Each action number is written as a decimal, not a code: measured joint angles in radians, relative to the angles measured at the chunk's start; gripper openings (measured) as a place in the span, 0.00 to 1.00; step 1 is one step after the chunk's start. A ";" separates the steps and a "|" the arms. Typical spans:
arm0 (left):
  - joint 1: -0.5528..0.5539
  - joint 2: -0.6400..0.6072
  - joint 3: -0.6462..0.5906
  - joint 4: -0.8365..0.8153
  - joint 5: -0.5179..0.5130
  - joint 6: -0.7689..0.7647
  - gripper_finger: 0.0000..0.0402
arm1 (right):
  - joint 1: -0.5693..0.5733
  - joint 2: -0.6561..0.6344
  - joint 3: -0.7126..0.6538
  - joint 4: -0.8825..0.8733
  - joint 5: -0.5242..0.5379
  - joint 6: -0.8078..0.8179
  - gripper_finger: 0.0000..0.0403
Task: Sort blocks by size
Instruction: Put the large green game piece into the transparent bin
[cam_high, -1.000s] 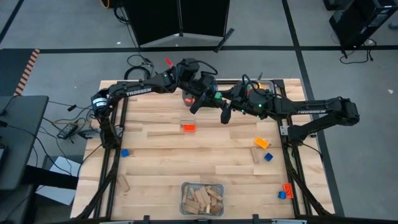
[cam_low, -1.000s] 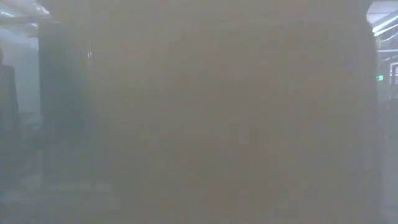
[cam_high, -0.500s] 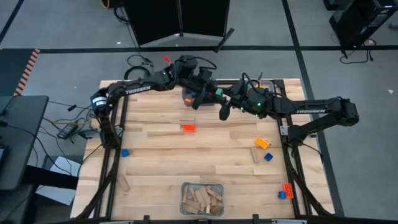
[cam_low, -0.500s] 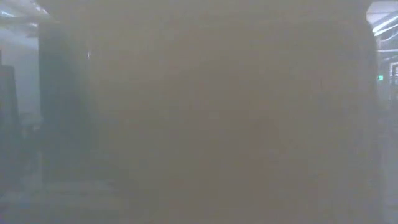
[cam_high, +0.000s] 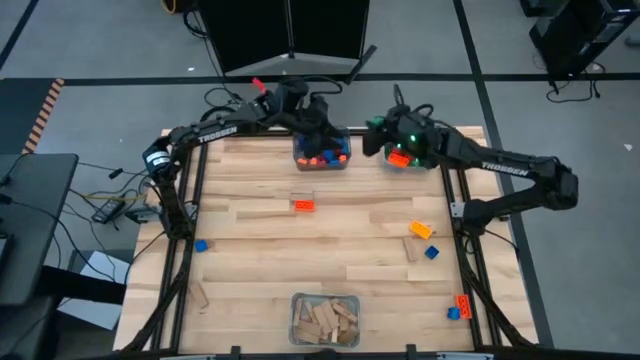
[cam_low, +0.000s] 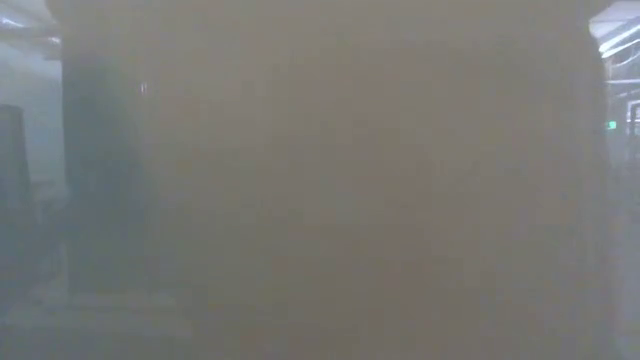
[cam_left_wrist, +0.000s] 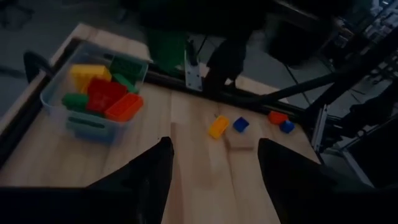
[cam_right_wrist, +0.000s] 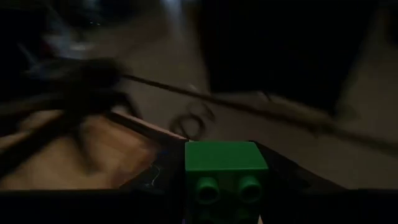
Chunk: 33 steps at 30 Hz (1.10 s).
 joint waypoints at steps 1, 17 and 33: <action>0.002 0.000 0.000 -0.012 0.000 0.000 0.60 | -0.031 0.001 0.002 -0.044 -0.003 0.043 0.38; 0.002 0.000 0.000 -0.051 -0.001 0.004 0.60 | -0.369 0.181 0.005 -0.307 -0.287 0.272 0.38; 0.002 0.001 0.000 -0.093 -0.001 0.004 0.60 | -0.446 0.323 0.005 -0.373 -0.327 0.229 0.52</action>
